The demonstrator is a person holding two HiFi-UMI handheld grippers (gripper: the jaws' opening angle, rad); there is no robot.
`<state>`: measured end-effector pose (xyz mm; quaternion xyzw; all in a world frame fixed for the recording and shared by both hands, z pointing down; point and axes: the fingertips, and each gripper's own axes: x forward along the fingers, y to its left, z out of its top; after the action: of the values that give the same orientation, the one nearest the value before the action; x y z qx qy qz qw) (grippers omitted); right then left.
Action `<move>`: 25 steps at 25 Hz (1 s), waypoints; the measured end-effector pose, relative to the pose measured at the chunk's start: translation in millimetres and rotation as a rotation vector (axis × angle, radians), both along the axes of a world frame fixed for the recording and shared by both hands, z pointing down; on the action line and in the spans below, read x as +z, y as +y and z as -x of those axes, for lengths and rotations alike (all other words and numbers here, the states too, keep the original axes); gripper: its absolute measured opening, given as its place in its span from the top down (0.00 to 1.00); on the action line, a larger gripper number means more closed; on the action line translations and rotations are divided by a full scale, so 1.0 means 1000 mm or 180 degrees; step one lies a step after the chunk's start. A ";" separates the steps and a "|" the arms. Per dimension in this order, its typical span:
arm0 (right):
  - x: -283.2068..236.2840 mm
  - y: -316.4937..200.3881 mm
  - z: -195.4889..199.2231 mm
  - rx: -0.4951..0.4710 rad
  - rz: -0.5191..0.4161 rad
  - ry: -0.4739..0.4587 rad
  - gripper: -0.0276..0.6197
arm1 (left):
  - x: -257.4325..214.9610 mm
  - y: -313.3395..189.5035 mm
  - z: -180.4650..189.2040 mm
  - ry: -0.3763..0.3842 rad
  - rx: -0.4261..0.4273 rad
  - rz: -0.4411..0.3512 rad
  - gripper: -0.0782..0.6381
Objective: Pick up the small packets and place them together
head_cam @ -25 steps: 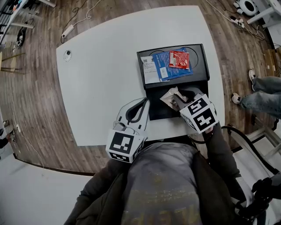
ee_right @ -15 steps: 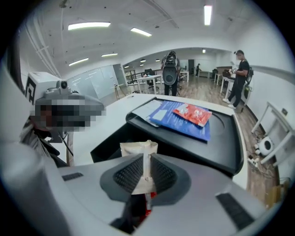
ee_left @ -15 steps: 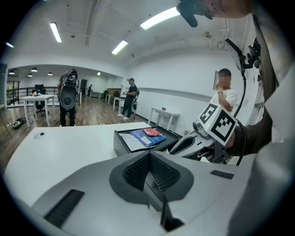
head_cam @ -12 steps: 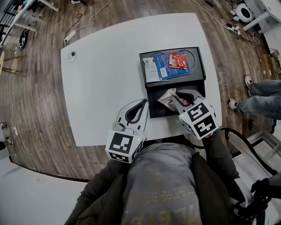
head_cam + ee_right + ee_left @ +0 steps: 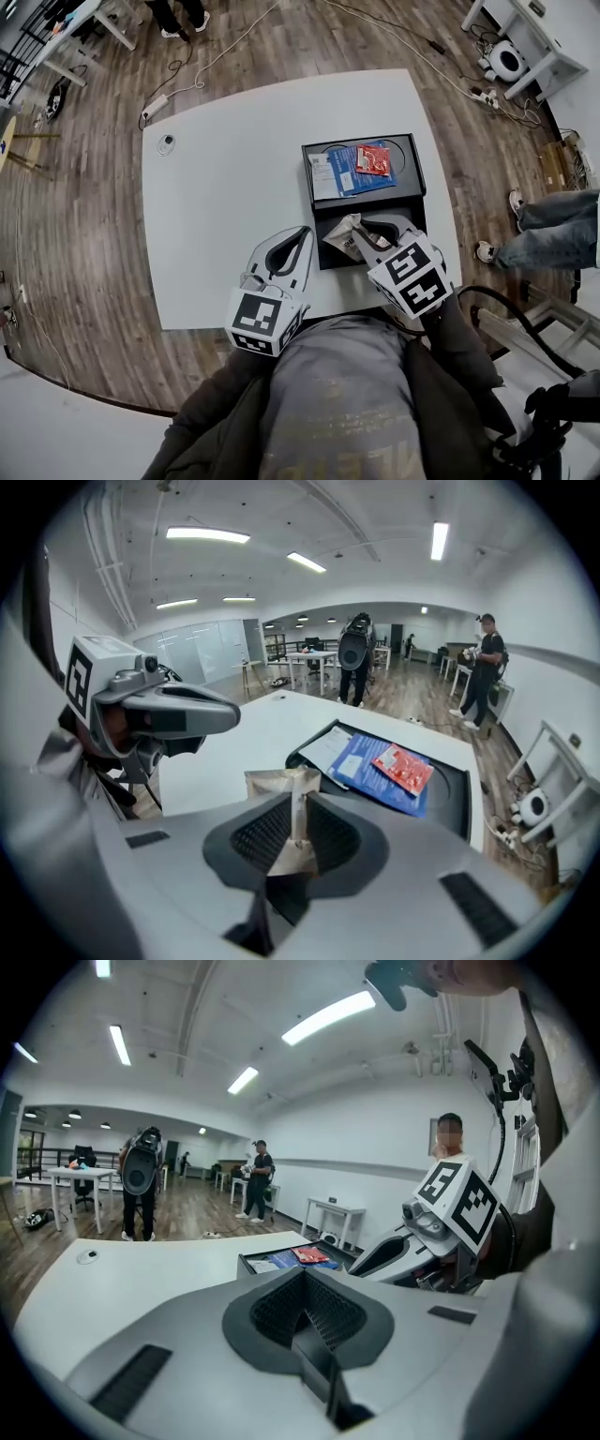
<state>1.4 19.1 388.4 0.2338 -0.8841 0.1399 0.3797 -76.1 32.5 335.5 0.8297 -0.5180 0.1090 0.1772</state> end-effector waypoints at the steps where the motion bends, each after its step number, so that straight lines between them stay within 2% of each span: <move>1: -0.004 -0.001 0.001 0.0001 -0.0025 -0.0020 0.87 | -0.001 0.000 0.001 0.0002 -0.0007 -0.0014 0.89; 8: -0.042 -0.033 -0.005 0.0238 -0.0183 -0.0288 0.87 | -0.007 -0.006 0.000 0.0001 -0.0005 -0.0071 0.89; 14: -0.056 -0.090 -0.038 0.0612 -0.0359 -0.0326 0.87 | -0.003 -0.012 -0.001 -0.0046 -0.0053 -0.0003 0.89; 17: -0.055 -0.113 -0.052 0.0758 -0.0347 -0.0339 0.87 | 0.001 -0.018 0.001 -0.0075 -0.0082 0.0072 0.89; 25: -0.034 -0.146 -0.052 0.0929 -0.0246 -0.0316 0.87 | 0.021 -0.030 0.014 -0.0108 -0.0133 0.0283 0.89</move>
<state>53.8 -127.2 354.8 0.3670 -0.8631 0.1708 0.3018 -89.6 2.3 356.5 0.8080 -0.5329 0.1421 0.2074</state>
